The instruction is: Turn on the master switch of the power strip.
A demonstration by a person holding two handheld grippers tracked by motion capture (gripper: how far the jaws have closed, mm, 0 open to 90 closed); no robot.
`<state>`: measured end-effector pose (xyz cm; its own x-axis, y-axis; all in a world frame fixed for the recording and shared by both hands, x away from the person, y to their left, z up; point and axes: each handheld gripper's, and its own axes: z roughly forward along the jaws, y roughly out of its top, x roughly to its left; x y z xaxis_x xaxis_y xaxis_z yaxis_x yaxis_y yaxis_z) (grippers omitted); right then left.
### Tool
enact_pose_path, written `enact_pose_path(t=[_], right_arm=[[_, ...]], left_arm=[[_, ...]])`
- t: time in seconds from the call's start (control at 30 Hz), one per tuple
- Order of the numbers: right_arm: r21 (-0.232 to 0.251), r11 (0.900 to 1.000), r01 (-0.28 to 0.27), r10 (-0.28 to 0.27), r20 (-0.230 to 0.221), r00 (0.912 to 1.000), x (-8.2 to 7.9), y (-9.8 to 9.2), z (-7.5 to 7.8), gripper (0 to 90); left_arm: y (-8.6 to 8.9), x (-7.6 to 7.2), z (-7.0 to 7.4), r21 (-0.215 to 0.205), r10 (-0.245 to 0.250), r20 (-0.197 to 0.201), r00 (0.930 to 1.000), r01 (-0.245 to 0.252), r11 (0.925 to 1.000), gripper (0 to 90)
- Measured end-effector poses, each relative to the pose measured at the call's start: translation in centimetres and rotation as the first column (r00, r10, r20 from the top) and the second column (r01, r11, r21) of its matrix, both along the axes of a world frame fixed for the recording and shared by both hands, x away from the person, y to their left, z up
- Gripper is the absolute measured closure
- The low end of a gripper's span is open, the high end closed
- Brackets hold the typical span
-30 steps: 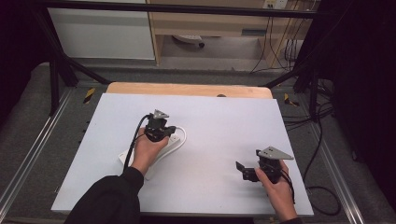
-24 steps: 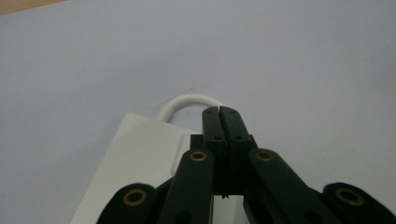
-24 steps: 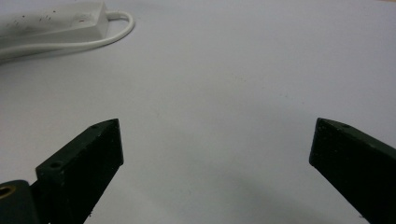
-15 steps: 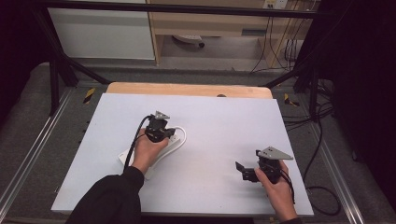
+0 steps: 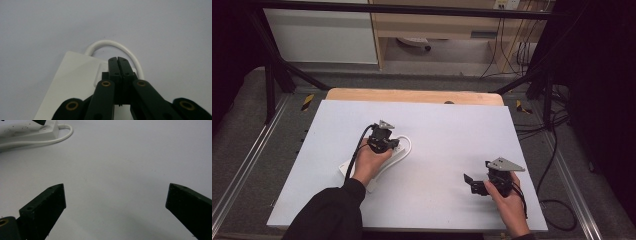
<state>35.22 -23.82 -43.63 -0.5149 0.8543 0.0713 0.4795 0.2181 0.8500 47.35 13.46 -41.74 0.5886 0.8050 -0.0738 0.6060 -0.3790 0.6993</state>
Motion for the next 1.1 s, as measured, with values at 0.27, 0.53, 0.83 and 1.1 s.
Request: enact_pose_path(t=[0.27,0.53,0.83,1.1], right_arm=[[0.0,1.0,-0.002,0.002,0.001,1.0,-0.03,0.0,0.02,3.2],[0.001,1.0,-0.002,0.002,0.001,1.0,-0.07,-0.04,0.05,3.2],[0.0,1.0,-0.004,0.004,0.001,1.0,-0.05,0.0,0.04,3.2],[-0.001,1.0,-0.003,0.003,0.0,1.0,-0.07,-0.01,0.05,3.3]], left_arm=[[0.02,0.12,-0.07,0.003,0.012,0.007,0.9999,-0.012,0.9999,90.0],[-0.07,0.23,-0.24,0.004,0.013,0.003,0.9999,-0.013,0.9999,90.0],[-0.22,0.22,-0.31,0.011,0.011,0.007,0.9999,-0.011,0.9999,90.0],[-0.15,0.23,-0.37,0.01,0.012,0.006,0.9999,-0.012,0.9999,90.0]])
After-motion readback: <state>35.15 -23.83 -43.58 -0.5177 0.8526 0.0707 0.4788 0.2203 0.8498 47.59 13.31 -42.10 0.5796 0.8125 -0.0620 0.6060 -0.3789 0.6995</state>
